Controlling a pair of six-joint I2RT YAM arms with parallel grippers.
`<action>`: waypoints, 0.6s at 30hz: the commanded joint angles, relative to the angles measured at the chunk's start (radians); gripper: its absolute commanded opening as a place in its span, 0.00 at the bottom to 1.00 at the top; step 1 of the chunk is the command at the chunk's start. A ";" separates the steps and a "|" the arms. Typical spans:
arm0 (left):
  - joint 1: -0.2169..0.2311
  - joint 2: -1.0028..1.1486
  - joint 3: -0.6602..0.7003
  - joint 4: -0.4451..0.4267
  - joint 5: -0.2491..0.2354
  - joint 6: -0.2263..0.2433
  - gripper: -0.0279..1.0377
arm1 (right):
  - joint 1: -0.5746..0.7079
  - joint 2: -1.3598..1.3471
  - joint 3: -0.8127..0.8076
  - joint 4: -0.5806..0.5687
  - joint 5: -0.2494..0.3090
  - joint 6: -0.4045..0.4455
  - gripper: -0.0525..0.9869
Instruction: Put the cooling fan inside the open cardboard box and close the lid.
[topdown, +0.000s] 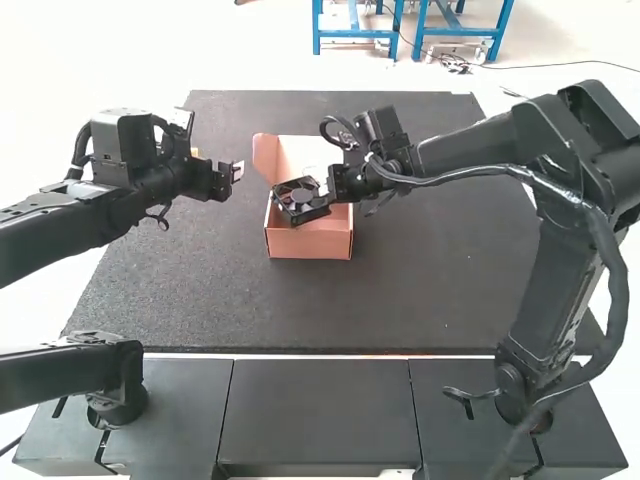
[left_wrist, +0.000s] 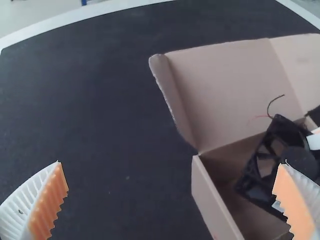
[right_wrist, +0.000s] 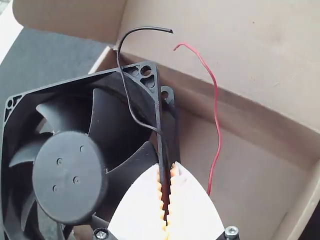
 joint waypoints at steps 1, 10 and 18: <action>-0.001 -0.021 0.000 0.005 -0.012 0.006 0.93 | -0.008 0.010 0.041 0.021 0.007 -0.007 0.03; 0.000 -0.021 -0.006 0.003 -0.010 0.005 0.93 | -0.074 0.049 0.036 0.049 0.005 -0.047 0.03; -0.004 -0.021 -0.015 -0.002 -0.010 0.005 0.93 | -0.085 0.062 0.018 0.067 -0.003 -0.047 0.03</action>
